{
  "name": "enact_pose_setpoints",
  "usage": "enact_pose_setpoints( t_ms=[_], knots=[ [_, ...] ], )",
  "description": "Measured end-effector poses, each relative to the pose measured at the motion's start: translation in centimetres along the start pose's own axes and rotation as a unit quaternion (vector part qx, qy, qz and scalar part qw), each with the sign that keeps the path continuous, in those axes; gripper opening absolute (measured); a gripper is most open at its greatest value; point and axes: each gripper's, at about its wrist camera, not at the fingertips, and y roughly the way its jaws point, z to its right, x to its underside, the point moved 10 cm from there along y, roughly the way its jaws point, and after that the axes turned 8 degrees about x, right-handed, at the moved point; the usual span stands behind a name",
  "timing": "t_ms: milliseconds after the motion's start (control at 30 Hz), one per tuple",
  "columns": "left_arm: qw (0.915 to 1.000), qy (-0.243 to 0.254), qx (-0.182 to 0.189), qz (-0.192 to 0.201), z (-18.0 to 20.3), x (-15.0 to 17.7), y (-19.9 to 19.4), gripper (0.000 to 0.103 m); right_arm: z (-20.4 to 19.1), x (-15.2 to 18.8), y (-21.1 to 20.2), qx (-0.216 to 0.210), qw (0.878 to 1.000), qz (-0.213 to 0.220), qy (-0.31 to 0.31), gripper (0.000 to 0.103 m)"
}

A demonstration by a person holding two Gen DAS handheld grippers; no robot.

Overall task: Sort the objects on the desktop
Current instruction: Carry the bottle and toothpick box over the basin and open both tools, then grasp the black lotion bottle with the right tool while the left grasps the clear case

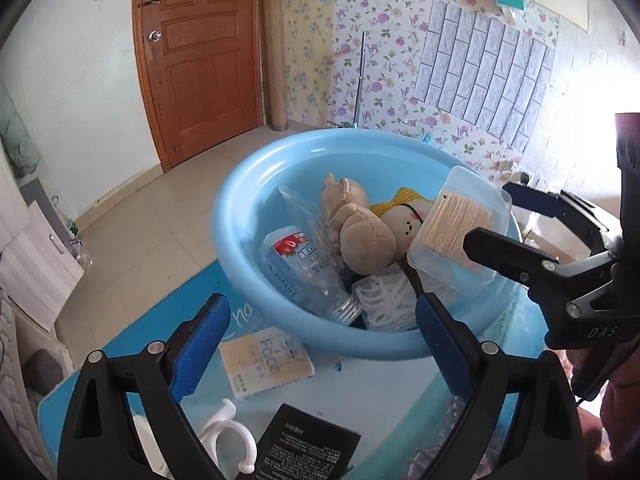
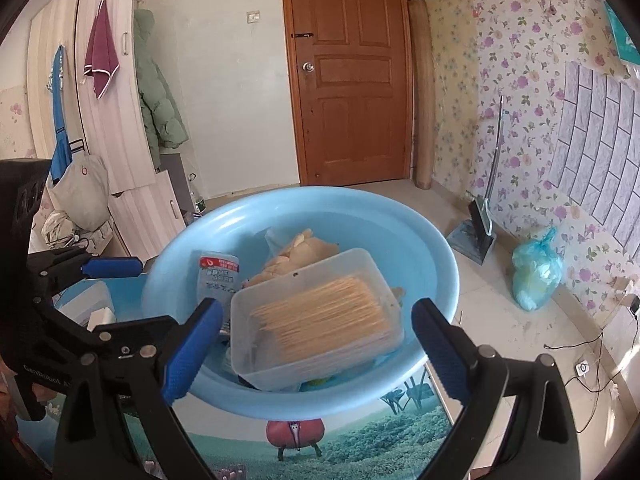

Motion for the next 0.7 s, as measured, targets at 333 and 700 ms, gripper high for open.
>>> enact_pose_setpoints(
  t_ms=[333, 700],
  knots=[
    [0.9978, -0.056, -0.034, -0.009, -3.1, 5.9, -4.2, 0.097, -1.2, 3.7, -2.0, -0.007, 0.999, -0.042, 0.015, 0.097],
    [0.9873, -0.135, -0.08, -0.025, -7.6, 15.6, -9.1, 0.099, -5.2, 8.6, -4.3, -0.023, 0.996, -0.09, -0.012, 0.097]
  ],
)
